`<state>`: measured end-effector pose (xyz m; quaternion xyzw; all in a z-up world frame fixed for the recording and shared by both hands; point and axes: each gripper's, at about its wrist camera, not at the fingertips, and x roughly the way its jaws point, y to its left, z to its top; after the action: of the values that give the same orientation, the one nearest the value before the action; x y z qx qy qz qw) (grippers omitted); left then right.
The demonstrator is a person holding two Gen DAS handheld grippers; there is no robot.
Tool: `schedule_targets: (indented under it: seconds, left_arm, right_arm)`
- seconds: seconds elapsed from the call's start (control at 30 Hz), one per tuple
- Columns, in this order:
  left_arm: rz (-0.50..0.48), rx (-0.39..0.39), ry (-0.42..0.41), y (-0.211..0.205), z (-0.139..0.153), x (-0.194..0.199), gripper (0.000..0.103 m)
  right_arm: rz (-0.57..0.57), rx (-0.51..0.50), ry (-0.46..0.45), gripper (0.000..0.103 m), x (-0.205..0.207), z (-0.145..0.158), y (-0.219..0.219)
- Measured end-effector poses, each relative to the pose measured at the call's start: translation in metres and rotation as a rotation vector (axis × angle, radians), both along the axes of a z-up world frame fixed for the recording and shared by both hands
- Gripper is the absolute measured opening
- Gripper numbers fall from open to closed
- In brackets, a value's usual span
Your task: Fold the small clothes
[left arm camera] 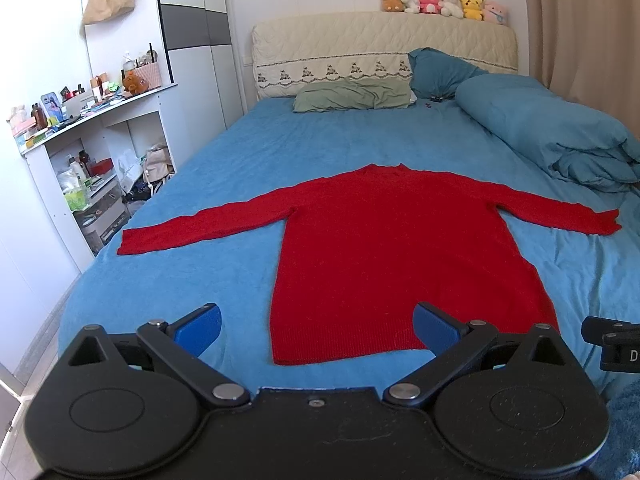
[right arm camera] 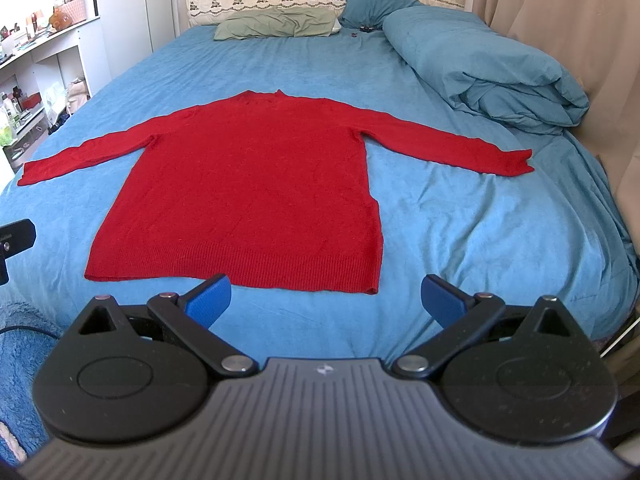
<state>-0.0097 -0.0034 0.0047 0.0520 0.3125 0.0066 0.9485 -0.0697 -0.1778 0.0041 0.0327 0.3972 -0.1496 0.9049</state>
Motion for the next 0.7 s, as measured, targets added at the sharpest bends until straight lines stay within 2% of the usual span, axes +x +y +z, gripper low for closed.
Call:
schedule_targets:
  seconds: [0.7]
  left_arm:
    - [0.005, -0.009, -0.004, 0.0013, 0.0005, -0.0009, 0.103]
  right_arm:
    - [-0.001, 0.001, -0.002, 0.103, 0.0008, 0.0003, 0.0018]
